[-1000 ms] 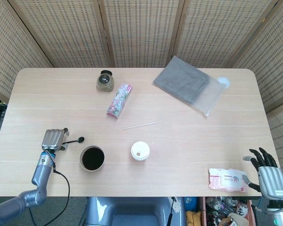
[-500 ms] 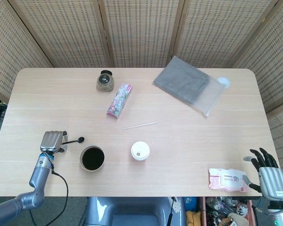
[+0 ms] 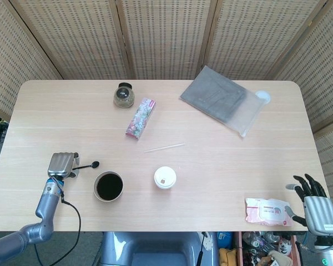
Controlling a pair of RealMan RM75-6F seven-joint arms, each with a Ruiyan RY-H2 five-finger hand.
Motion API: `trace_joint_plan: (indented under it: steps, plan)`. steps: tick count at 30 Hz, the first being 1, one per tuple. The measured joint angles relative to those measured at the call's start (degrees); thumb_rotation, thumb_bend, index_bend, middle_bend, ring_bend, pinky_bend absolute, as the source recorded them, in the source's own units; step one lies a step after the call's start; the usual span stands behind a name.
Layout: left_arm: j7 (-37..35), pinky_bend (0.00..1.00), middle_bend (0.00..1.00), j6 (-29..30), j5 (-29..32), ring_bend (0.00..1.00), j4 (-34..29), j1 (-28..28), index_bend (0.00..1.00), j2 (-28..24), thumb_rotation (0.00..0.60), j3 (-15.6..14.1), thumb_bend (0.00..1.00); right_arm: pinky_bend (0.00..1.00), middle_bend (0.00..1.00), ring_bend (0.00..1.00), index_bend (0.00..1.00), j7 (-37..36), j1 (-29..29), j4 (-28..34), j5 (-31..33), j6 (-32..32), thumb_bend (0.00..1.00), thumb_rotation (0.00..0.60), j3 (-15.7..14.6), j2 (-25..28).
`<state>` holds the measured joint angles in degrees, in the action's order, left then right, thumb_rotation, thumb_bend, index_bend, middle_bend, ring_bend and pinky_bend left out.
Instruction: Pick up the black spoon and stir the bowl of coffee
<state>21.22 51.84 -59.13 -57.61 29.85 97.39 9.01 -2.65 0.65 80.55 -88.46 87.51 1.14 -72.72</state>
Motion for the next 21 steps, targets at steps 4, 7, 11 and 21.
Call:
trace_joint_plan:
  steps: [4,7,11,21]
  plan:
    - [0.2,0.7,0.79,-0.2,0.1,0.73,-0.2,0.2,0.52,-0.1,0.6,0.0,0.41,0.19,0.27,0.11,0.37,0.0,-0.1,0.0,0.1,0.0,0.38,0.6,0.0,0.1]
    - [0.4,0.7,0.79,-0.5,0.2,0.73,-0.3,0.3,0.52,-0.2,0.6,-0.2,0.45,0.19,0.27,0.11,0.37,0.0,-0.2,0.0,0.1,0.1,0.38,0.6,0.0,0.1]
    - [0.4,0.7,0.79,-0.6,0.4,0.73,-0.9,0.4,0.52,-0.4,0.6,-0.1,0.45,0.19,0.27,0.11,0.37,-0.1,-0.3,0.0,0.1,0.2,0.38,0.6,0.0,0.2]
    - [1.9,0.7,0.79,-0.2,1.3,0.73,-2.7,-0.1,0.52,-1.6,0.6,-0.8,0.45,0.19,0.27,0.11,0.37,-0.3,-0.4,0.0,-0.1,0.4,0.38,0.6,0.0,0.3]
